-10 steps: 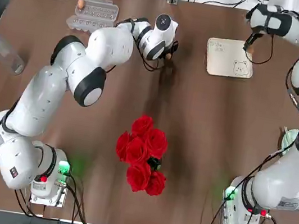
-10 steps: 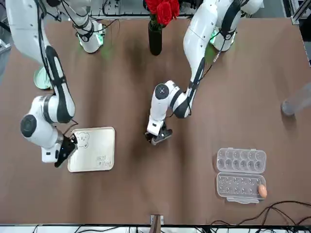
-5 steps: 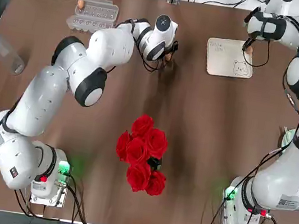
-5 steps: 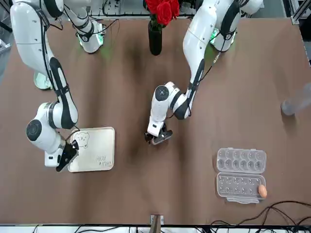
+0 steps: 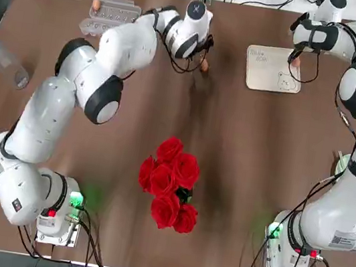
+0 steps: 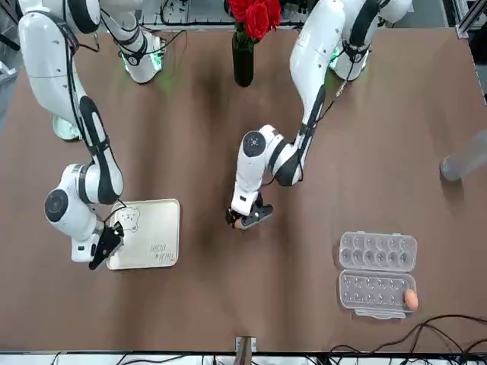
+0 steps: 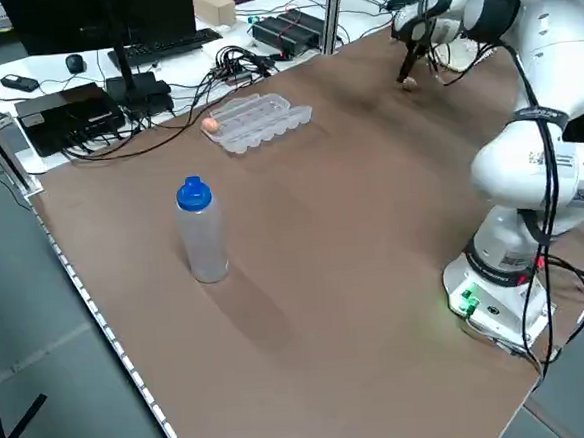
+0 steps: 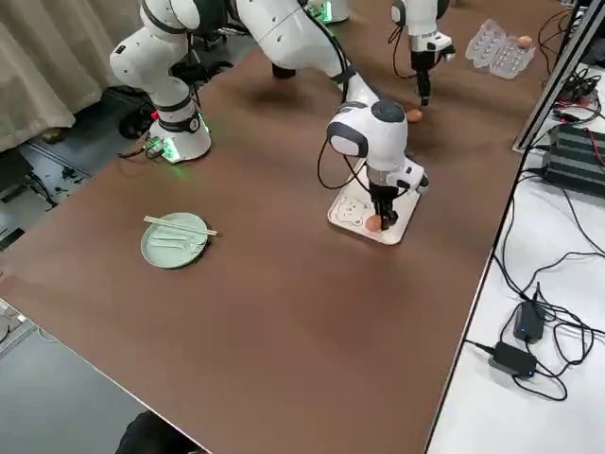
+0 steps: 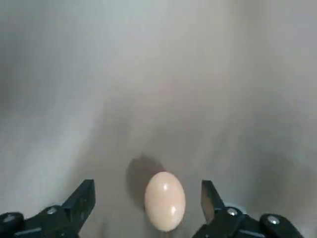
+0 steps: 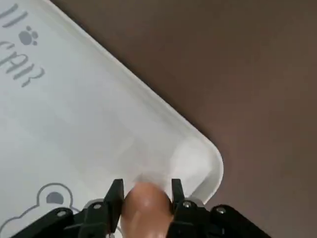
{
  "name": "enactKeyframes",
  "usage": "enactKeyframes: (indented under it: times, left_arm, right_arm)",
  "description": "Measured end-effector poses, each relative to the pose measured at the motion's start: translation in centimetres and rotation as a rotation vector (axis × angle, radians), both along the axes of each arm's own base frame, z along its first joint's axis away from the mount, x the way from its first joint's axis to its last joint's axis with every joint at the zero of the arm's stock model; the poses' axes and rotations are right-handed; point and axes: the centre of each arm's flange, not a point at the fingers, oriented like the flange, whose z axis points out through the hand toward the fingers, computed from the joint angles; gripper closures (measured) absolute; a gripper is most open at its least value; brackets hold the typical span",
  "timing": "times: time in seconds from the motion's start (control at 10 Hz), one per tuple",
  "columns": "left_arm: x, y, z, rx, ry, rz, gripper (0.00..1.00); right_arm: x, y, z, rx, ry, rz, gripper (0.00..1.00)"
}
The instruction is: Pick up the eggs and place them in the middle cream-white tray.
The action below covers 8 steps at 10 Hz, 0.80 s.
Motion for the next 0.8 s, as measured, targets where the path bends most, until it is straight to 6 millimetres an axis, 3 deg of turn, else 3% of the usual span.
enactKeyframes:
  times: [0.2,0.4,0.6,0.8]
  left_arm:
    - [2.8,3.6,5.2,0.014,-0.008,0.012,0.05]
    - [6.2,9.3,7.9,0.057,0.007,0.014,0.03]
    - [9.9,17.0,8.3,0.125,0.054,0.006,0.03]
    - [13.4,26.0,9.7,0.173,0.055,-0.032,0.03]
  right_arm:
    - [-0.1,-0.1,-0.4,0.000,0.004,-0.001,0.55]
    - [-0.1,-0.1,-0.6,-0.001,0.005,-0.001,0.54]
    - [-0.1,-0.1,-0.6,-0.001,0.005,-0.002,0.52]
    - [-0.1,-0.1,-0.6,-0.001,0.004,-0.002,0.47]
